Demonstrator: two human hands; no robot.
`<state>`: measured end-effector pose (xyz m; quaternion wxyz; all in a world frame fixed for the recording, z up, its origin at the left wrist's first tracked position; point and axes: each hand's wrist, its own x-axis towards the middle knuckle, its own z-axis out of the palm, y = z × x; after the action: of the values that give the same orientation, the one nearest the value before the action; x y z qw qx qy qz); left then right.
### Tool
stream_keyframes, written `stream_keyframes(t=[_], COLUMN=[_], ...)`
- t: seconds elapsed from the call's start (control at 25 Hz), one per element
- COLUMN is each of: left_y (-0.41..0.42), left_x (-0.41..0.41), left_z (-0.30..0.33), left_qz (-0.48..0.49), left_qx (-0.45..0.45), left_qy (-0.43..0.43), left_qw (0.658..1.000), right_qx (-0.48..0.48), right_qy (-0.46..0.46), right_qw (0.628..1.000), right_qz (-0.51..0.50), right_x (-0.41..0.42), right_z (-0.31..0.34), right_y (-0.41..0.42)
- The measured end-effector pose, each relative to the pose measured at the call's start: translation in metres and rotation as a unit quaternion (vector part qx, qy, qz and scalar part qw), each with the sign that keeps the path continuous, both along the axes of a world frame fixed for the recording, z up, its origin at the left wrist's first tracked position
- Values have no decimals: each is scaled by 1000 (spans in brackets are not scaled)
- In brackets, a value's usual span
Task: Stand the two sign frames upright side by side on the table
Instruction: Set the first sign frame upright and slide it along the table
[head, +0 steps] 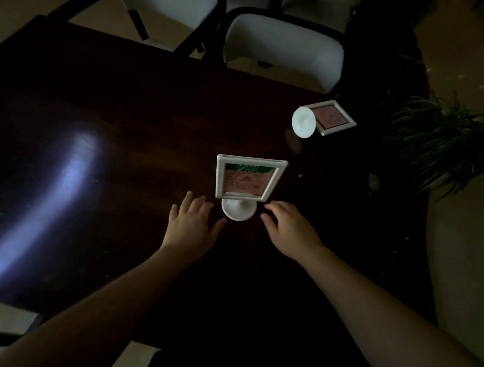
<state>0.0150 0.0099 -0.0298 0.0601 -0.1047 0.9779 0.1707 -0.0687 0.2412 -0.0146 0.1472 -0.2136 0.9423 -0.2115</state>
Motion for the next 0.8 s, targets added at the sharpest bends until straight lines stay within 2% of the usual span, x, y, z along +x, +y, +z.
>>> stream_keyframes(t=[0.2,0.44,0.8], left_y=[26,40,38], left_x=[15,15,14], left_z=[-11,-20,-26], left_qz=[-125,-113,-86], left_qx=[-114,-103,-81], left_qy=[-33,-55,-41], left_qw=[985,987,992], right_qx=[48,99,117], right_qy=[58,51,52], right_qw=[990,984,981], right_qz=[120,141,145], right_x=[16,22,18], right_z=[-10,-26,-37], right_y=[-11,-12,-16])
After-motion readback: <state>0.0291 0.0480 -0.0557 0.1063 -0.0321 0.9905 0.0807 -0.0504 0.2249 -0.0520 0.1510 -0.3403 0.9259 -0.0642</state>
